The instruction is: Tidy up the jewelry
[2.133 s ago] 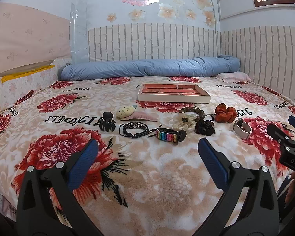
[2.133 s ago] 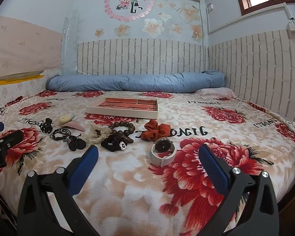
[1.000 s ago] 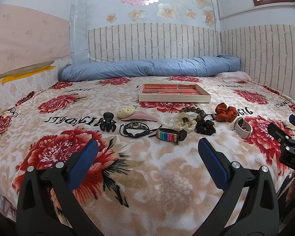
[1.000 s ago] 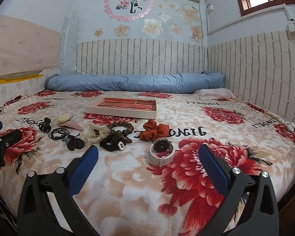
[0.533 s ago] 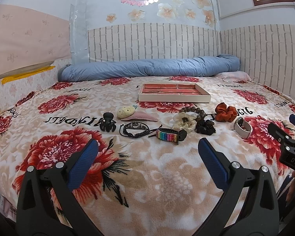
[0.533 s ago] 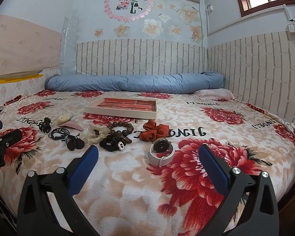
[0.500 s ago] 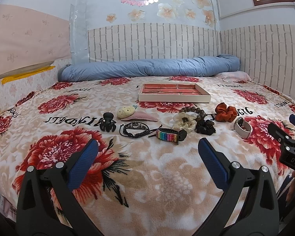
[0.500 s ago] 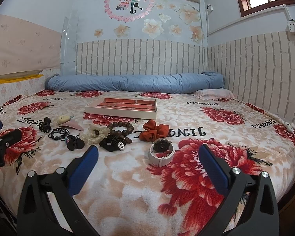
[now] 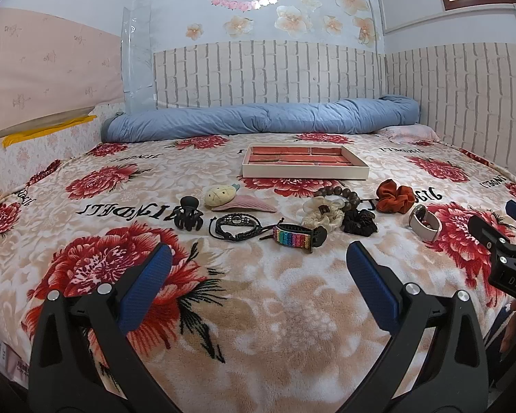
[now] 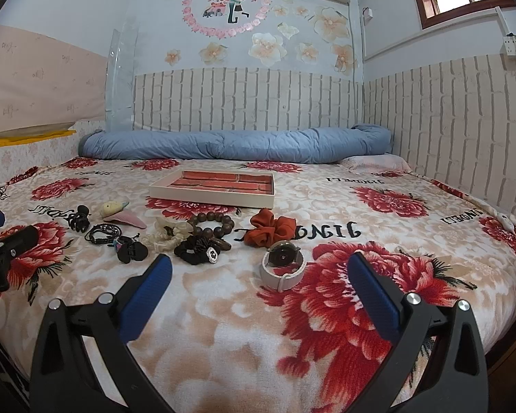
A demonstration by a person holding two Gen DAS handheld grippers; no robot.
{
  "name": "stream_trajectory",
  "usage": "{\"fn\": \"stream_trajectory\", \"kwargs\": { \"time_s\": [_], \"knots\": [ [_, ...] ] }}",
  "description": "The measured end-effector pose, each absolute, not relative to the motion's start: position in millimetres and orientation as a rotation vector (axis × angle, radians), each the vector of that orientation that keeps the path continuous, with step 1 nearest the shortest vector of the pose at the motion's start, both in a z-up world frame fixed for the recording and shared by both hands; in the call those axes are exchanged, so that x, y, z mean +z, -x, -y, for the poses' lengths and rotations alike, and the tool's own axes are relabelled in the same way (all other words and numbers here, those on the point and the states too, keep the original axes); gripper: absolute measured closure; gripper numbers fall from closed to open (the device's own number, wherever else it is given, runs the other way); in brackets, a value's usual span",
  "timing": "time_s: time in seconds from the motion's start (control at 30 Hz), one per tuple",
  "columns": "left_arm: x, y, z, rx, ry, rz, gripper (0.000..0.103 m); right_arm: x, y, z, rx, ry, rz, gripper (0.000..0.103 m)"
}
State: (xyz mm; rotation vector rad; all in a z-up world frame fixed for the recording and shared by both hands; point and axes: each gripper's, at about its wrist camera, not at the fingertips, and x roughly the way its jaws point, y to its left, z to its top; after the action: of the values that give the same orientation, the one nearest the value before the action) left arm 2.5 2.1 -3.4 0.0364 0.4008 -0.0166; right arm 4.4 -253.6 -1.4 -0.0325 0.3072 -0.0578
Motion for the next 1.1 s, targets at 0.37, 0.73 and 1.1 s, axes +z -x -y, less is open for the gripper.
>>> {"fn": "stream_trajectory", "kwargs": {
  "time_s": [0.37, 0.73, 1.1],
  "knots": [
    [-4, -3, -2, -0.016, -0.035, -0.404, 0.005, -3, -5, 254, -0.057, 0.032, -0.311, 0.004],
    [-7, -6, -5, 0.021, -0.046, -0.425, 0.005, -8, -12, 253, -0.059, 0.03, -0.332, 0.004],
    [-11, -27, -11, -0.014, 0.0, -0.496, 0.005, -15, -33, 253, -0.079, 0.048, -0.385, 0.004]
  ]
}}
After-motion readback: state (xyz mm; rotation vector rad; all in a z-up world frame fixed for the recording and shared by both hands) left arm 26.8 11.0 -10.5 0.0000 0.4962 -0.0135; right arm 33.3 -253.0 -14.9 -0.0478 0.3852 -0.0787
